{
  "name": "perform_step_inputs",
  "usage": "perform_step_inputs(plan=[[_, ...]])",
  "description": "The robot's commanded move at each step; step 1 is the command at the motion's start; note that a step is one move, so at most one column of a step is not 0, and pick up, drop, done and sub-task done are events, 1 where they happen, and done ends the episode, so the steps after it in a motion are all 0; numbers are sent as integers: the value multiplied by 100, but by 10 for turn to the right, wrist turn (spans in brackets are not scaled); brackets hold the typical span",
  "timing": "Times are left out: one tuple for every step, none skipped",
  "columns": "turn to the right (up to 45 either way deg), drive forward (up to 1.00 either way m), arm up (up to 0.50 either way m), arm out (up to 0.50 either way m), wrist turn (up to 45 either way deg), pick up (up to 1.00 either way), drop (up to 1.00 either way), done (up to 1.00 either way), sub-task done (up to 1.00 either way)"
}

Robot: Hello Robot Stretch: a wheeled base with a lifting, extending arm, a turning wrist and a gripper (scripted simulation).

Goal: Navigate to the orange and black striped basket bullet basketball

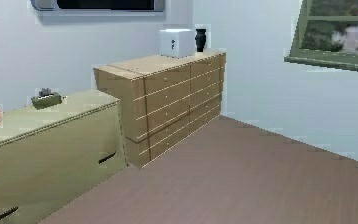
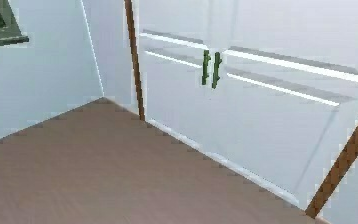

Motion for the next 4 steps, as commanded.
perform_step_inputs(plan=[[-450, 0, 0, 0, 0, 0, 0, 0, 0], [-30, 0, 0, 0, 0, 0, 0, 0, 0], [0, 70, 0, 0, 0, 0, 0, 0, 0], [0, 0, 0, 0, 0, 0, 0, 100, 0]])
